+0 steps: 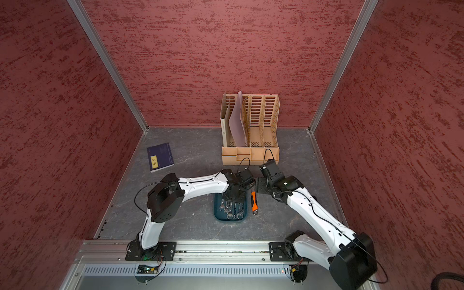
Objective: Take out the wrench from the storage box
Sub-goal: Pick up the wrench from the storage box.
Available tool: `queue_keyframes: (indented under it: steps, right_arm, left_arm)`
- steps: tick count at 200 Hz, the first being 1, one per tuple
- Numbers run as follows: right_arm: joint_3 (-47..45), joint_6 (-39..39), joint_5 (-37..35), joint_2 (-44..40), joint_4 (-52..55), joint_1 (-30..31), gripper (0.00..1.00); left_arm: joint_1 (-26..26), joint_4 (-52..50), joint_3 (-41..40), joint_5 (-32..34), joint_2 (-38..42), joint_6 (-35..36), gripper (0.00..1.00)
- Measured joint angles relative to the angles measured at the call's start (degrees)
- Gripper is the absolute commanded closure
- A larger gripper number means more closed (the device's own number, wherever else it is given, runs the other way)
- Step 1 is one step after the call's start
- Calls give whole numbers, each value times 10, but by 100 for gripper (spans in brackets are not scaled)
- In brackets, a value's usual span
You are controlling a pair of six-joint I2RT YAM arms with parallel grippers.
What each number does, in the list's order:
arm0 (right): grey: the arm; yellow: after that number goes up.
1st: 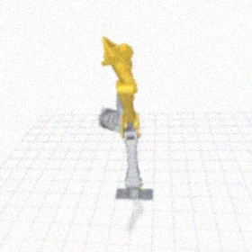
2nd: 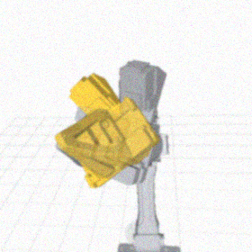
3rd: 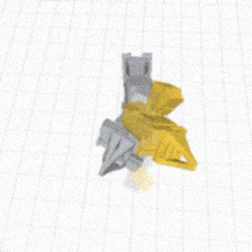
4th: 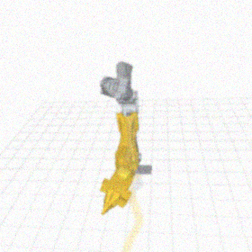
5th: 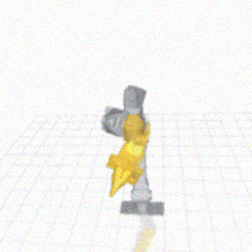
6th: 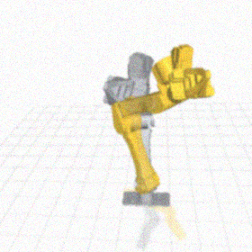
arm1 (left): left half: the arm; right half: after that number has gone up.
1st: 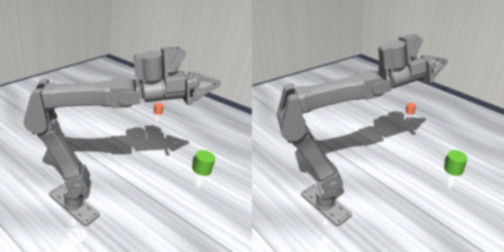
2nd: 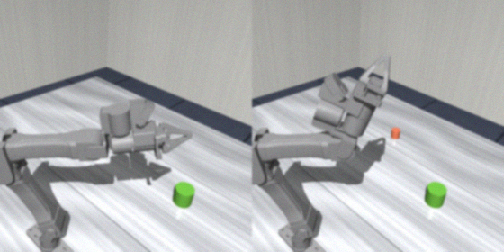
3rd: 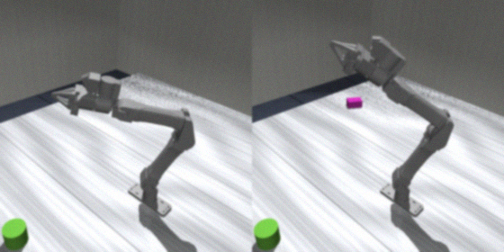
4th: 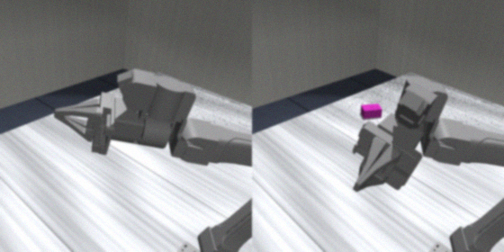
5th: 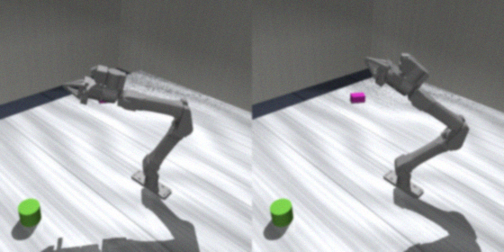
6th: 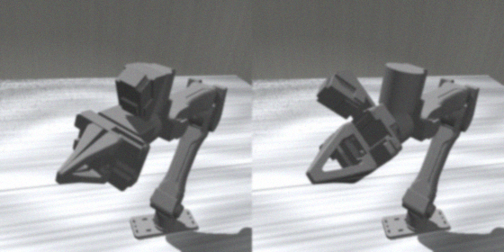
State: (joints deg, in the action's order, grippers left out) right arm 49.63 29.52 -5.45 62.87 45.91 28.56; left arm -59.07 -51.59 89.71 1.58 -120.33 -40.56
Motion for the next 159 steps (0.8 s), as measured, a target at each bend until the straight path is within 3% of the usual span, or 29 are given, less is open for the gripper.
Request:
queue_keyframes:
  steps: [83,159]
  right_arm:
    - [-9,0,0,-1,-1,-6,25]
    - [-9,0,0,-5,-1,-7,25]
  left_arm:
    - [2,-19,13,2,-15,-21,80]
    - [-1,-35,25,7,-23,-27,88]
